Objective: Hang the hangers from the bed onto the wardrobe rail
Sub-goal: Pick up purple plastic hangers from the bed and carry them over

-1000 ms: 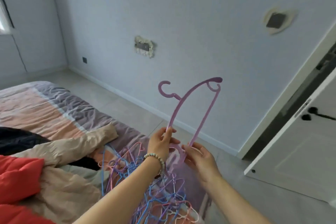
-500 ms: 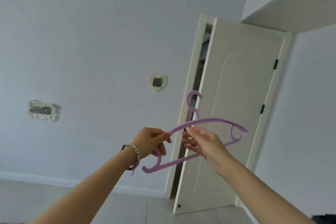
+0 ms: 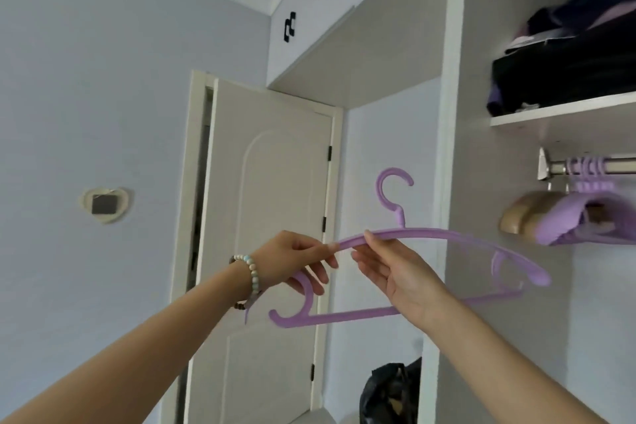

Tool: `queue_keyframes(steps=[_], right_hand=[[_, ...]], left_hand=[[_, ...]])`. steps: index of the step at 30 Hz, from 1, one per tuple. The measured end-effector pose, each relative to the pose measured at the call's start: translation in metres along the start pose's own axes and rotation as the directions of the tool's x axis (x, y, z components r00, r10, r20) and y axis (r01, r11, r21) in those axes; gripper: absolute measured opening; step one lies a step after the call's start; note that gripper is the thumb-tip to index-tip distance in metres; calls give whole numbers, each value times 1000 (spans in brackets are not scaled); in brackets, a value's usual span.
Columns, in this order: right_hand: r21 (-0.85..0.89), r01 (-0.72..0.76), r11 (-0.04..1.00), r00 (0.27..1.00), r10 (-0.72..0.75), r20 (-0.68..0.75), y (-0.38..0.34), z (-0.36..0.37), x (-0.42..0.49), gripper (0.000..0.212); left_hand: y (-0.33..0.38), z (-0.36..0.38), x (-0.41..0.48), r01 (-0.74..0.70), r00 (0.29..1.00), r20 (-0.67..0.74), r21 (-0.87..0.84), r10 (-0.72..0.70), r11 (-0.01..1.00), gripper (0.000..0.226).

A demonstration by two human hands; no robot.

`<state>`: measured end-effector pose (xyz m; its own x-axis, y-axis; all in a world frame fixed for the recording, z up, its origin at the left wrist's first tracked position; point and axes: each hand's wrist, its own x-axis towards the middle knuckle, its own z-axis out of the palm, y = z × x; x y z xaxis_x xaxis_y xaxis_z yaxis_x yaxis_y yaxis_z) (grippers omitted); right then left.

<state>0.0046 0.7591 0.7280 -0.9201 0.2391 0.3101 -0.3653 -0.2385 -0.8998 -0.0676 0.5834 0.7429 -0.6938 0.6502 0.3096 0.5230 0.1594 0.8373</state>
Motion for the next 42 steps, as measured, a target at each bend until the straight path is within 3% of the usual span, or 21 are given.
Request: queue_keyframes(steps=[7, 17, 22, 27, 29, 31, 35, 42], right_hand=[[-73, 231, 970, 946, -242, -217, -72, -134, 0, 8], [-196, 345, 918, 847, -395, -357, -154, -264, 20, 4], [-332, 451, 829, 680, -560, -473, -176, -308, 40, 42], [-649, 332, 685, 541, -702, -464, -182, -346, 57, 85], [-728, 278, 627, 545, -727, -418, -183, -357, 65, 90], [-747, 279, 604, 585, -724, -367, -185, -364, 70, 81], [-745, 206, 635, 688, -635, -351, -188, -378, 84, 71], [-688, 185, 702, 777, -533, -335, -190, -392, 104, 65]], left_hand=[[64, 110, 81, -119, 982, 144, -23, 121, 993, 21], [119, 220, 169, -224, 962, 136, -105, 237, 969, 24], [145, 265, 209, -240, 965, 57, -201, 256, 950, 19], [169, 307, 244, -300, 954, -50, -120, 296, 946, 20], [177, 321, 257, -320, 944, -107, -59, 313, 946, 21], [184, 332, 268, -340, 929, -150, 20, 339, 940, 22], [191, 349, 290, -323, 916, -194, 160, 351, 933, 26], [184, 364, 315, -289, 895, -252, 303, 369, 908, 27]])
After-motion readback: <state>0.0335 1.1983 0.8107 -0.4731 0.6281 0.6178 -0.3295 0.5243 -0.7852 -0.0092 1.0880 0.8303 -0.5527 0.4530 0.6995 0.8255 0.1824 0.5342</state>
